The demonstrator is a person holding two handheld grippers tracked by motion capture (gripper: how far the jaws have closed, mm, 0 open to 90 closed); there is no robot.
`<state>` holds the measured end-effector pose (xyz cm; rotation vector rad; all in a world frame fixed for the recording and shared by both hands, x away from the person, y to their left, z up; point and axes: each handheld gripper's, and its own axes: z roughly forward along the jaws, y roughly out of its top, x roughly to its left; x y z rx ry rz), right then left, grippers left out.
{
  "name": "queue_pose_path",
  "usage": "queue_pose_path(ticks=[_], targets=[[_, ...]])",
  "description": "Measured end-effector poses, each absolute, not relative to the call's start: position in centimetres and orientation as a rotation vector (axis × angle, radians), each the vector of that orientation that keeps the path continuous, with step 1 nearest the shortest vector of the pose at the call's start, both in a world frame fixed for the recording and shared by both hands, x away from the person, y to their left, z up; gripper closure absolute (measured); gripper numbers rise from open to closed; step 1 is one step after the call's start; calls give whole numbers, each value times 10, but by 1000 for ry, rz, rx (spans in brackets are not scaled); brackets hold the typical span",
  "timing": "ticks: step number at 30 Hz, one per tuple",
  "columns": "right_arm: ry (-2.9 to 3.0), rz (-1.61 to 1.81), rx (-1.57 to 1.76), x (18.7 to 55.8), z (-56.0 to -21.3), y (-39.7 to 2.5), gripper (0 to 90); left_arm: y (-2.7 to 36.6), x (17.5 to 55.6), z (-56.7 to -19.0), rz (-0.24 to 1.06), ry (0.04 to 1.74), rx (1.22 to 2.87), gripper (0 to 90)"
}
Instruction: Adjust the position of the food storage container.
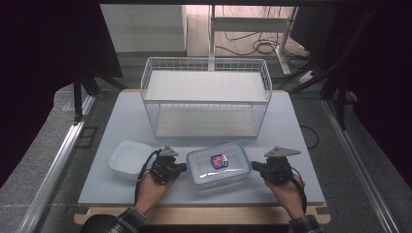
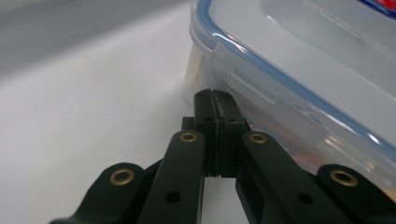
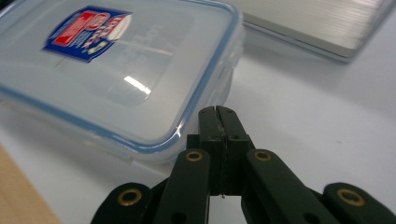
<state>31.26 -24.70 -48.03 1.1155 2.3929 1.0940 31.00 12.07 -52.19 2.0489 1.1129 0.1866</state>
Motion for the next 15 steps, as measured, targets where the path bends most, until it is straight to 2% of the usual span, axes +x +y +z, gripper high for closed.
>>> queue_pose_path(ticks=[8,15], targets=[[2426,1123,1082,296,-481,-232,898,126,330,-521,235,1161,2056,900],[2432,1141,1066,293,-480,-230,898,128,336,-520,246,1139,2066,900]])
